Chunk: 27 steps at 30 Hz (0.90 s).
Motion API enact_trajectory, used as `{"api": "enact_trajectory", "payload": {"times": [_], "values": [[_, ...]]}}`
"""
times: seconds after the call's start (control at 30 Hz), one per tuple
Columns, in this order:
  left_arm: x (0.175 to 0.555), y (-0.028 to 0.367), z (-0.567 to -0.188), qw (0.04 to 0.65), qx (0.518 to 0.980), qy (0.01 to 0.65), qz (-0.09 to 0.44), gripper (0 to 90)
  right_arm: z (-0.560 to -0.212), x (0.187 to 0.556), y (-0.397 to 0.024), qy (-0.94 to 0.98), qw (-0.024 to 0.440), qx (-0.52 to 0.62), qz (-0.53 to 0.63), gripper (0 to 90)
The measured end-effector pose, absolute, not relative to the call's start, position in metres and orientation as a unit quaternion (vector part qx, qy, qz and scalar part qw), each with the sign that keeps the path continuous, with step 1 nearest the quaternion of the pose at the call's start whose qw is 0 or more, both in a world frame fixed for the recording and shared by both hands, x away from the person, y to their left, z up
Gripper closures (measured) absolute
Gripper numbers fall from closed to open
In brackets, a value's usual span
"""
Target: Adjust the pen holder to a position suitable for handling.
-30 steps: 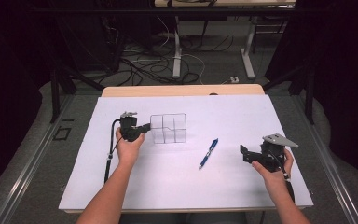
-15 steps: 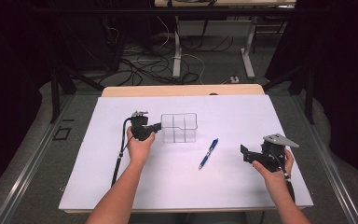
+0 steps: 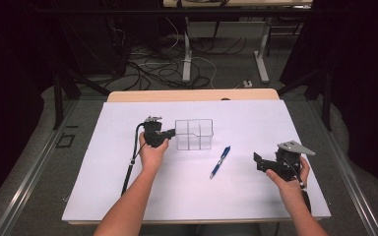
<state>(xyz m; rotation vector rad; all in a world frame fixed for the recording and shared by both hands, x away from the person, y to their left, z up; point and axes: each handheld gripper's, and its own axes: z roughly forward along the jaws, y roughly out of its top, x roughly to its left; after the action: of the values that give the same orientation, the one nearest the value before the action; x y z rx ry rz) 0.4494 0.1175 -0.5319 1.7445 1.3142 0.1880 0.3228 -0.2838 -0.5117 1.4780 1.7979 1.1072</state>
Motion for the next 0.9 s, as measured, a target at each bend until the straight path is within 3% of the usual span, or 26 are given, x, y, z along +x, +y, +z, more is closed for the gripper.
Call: {"api": "enact_trajectory", "payload": {"times": [0.47, 0.9], "values": [[0.449, 0.114, -0.532, 0.458, 0.709, 0.531, 0.073, 89.7, -0.512, 0.324, -0.284, 0.671, 0.280, 0.549, 0.412, 4.0], [0.441, 0.126, -0.523, 0.462, 0.705, 0.531, 0.089, 77.0, -0.512, 0.323, -0.283, 0.671, 0.284, 0.547, 0.412, 4.2]]}}
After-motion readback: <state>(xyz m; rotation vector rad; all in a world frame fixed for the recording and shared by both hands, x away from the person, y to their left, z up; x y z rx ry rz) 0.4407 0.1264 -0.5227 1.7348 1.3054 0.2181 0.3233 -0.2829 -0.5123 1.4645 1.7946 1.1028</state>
